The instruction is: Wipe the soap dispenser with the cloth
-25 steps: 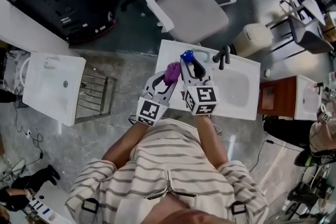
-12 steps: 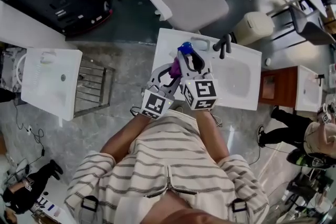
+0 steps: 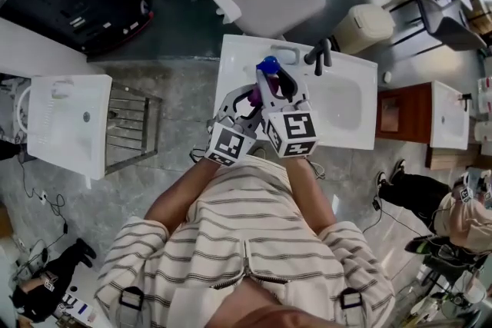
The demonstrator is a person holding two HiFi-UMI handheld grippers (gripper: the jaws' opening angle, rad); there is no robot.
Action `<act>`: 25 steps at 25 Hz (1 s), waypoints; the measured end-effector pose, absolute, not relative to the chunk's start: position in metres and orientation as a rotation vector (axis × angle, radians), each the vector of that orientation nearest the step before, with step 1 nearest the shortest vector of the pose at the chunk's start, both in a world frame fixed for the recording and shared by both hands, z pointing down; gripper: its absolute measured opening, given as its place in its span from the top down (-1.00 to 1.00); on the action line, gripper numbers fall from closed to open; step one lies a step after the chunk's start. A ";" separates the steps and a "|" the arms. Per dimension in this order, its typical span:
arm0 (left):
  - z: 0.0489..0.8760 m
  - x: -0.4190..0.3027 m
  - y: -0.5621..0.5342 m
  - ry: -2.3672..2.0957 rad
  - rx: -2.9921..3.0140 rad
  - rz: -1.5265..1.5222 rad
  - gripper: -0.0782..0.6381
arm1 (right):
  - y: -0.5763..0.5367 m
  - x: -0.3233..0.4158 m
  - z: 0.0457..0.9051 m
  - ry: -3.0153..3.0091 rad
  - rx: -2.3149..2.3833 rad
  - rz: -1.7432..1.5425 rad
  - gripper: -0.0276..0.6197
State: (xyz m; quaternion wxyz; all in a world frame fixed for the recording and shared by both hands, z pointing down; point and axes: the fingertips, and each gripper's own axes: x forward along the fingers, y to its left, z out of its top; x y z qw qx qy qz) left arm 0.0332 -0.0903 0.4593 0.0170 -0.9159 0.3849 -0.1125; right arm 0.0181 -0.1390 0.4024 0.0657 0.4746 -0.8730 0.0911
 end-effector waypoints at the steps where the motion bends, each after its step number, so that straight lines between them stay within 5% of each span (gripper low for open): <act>1: 0.460 0.035 -0.090 1.187 -2.849 -0.352 0.46 | -0.139 0.020 0.402 -2.631 1.436 0.274 0.51; 25: 0.489 0.047 -0.089 1.136 -2.897 -0.456 0.46 | -0.130 0.048 0.389 -2.615 1.534 0.292 0.51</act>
